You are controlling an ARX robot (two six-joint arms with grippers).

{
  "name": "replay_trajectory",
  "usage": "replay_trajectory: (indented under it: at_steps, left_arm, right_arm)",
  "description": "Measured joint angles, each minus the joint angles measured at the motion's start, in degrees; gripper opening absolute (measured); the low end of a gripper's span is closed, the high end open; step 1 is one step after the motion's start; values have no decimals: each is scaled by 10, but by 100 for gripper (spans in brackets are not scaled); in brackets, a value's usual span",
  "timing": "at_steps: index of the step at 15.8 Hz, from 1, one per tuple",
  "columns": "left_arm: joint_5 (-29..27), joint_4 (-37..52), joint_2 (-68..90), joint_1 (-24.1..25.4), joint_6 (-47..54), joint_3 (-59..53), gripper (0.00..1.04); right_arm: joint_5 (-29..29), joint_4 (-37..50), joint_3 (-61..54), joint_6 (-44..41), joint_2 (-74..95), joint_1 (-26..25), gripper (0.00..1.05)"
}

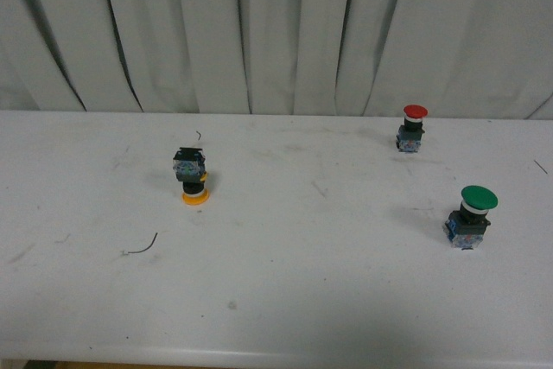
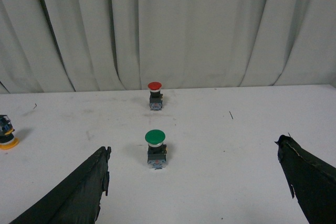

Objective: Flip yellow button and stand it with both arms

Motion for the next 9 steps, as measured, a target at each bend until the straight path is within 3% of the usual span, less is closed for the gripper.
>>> replay_trajectory:
  at_steps: [8, 9]
  left_arm:
    - [0, -1, 0, 0, 0, 0, 98]
    - [-71, -103, 42, -35, -31, 36, 98]
  right_arm:
    - [0, 0, 0, 0, 0, 0, 98]
    - [0, 0, 0, 0, 0, 0, 98]
